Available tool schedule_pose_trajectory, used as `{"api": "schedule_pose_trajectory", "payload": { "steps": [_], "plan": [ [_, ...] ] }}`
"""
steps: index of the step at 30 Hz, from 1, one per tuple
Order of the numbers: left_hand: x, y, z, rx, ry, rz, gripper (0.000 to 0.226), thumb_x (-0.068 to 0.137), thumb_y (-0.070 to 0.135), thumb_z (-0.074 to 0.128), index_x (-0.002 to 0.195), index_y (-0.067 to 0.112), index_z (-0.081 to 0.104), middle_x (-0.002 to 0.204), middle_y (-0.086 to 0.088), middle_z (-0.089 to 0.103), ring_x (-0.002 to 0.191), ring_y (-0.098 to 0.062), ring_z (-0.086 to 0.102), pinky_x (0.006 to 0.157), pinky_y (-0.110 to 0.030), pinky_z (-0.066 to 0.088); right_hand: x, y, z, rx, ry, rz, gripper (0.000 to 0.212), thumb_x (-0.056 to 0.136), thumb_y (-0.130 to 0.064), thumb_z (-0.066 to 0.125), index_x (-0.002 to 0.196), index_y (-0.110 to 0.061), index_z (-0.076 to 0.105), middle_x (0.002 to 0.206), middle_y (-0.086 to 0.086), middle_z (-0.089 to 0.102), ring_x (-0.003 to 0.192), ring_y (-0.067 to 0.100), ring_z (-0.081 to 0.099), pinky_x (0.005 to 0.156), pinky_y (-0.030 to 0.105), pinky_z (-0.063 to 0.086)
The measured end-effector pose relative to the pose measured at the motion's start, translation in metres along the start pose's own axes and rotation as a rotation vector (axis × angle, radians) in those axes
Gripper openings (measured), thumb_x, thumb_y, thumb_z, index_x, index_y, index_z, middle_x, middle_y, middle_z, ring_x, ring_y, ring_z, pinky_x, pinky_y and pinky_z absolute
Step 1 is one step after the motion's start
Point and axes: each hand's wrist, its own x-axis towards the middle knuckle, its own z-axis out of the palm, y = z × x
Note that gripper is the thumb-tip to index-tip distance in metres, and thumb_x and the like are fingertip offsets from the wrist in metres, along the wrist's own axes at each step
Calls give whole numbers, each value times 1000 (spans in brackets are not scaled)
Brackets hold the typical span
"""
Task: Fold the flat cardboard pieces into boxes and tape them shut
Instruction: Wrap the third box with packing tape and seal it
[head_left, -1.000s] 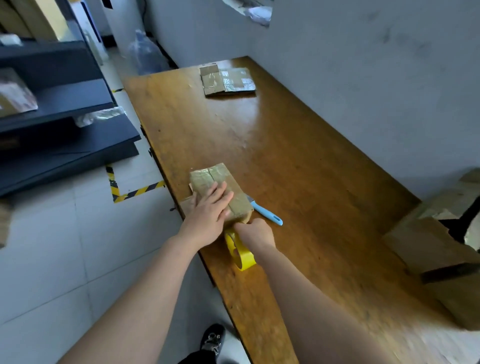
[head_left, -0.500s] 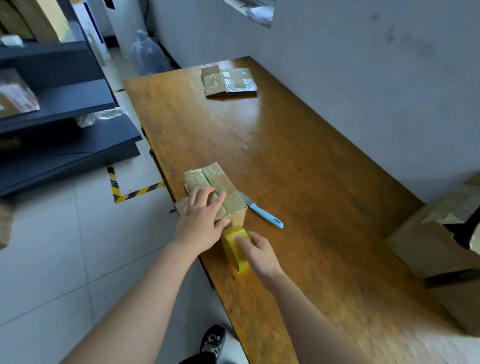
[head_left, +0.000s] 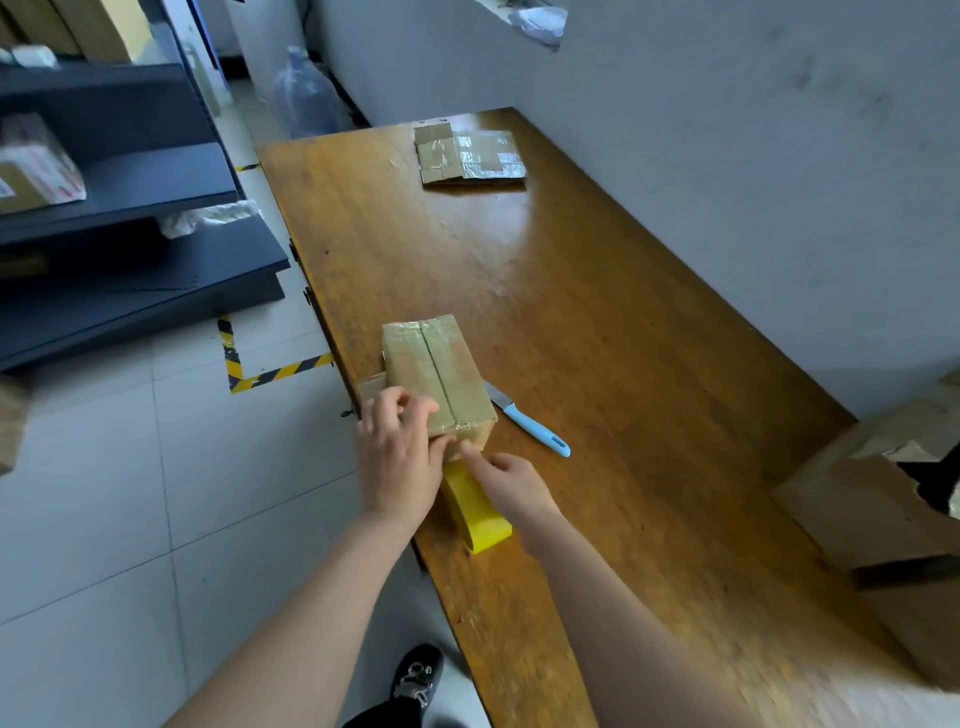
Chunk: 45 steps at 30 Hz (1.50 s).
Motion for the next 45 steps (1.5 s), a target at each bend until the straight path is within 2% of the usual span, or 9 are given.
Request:
{"api": "schedule_pose_trajectory", "payload": {
  "steps": [5,10,14,17,22,27,35,39,45],
  "plan": [
    [-3,7,3,-181,50,-42,27,70,-1,80,92,9,68,104,-16,53,97,-30,50,76,-33,48,22,16,-19,-269,488,-258,21,97,-28,46,101,-19,65,104,2,62,94,19,57,74,34,49],
    [-15,7,8,-279,90,-139,35,78,-5,71,108,13,70,114,-15,47,105,-12,37,87,-15,35,56,18,-31,-732,237,-230,64,97,-14,49,153,-21,19,162,3,10,149,21,8,118,40,19],
    [-20,5,10,-251,63,-169,42,84,-2,67,120,20,67,110,-9,44,96,-4,34,80,-5,33,61,33,-26,-867,338,-273,39,97,-12,51,135,-18,51,143,4,44,127,22,43,93,31,42],
    [-21,4,11,-279,24,-171,45,88,0,63,127,21,63,103,-2,40,88,-8,41,75,-3,35,56,36,-23,-842,439,-342,21,95,-7,51,113,-15,57,107,4,59,91,20,51,67,27,37],
    [-22,3,10,-300,13,-137,47,89,-1,62,130,20,60,100,-5,45,86,-10,46,72,-9,42,48,26,-25,-368,499,-187,29,91,-8,53,119,-12,46,110,9,56,80,16,48,66,29,41],
    [-26,-2,11,-322,-9,-167,53,93,2,56,141,23,47,103,-2,45,85,-9,48,69,-9,42,35,2,-22,-48,462,-477,48,80,-53,65,112,-19,51,105,-4,54,77,3,46,62,18,34],
    [-40,-3,21,-633,-89,-565,31,88,45,62,105,29,42,91,12,56,84,-7,59,58,-9,43,34,-17,-10,-513,394,-653,65,77,-38,78,135,-27,50,104,-9,40,82,13,52,54,11,33],
    [-36,-1,29,-890,-340,-771,52,76,46,77,118,30,50,103,3,61,94,-13,60,76,-31,54,34,-22,-3,-565,413,-651,60,79,-41,76,132,-28,50,102,-9,41,76,12,51,50,15,34],
    [-31,3,24,-1269,-524,-961,80,66,32,85,133,31,42,127,0,56,113,-28,60,64,-32,59,32,-30,-1,-661,442,-648,60,80,-44,74,132,-28,49,100,-7,42,71,14,50,48,19,35]
  ]
}}
